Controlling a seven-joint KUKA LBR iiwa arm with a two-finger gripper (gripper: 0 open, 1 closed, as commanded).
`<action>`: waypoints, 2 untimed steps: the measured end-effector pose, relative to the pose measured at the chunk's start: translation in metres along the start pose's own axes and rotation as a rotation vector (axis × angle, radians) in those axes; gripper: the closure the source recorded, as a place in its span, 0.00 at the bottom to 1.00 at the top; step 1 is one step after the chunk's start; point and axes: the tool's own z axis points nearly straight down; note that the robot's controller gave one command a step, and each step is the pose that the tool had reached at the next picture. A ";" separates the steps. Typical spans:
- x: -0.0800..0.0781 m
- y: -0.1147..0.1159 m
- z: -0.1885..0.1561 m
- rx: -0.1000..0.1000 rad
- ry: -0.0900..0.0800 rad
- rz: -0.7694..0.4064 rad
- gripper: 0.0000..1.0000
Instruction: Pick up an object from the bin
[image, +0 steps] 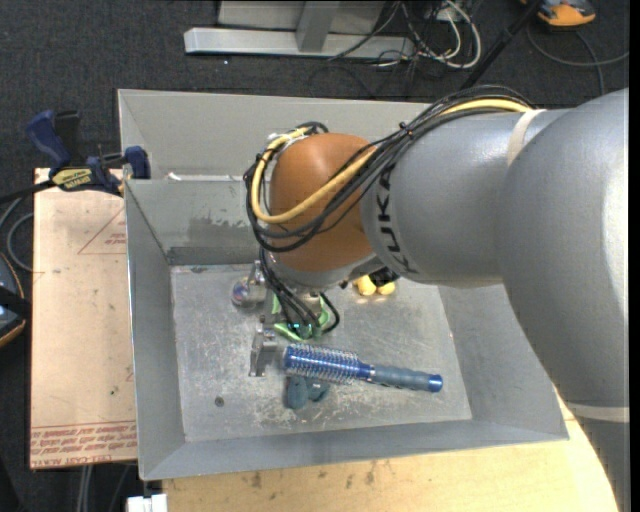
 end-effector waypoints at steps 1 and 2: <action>0.001 -0.046 0.050 -0.004 -0.014 0.044 0.00; 0.005 -0.115 0.040 0.002 -0.007 -0.039 0.00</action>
Offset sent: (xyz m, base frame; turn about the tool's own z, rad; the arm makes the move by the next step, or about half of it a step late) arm -0.0046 -0.0696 -0.0786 0.0613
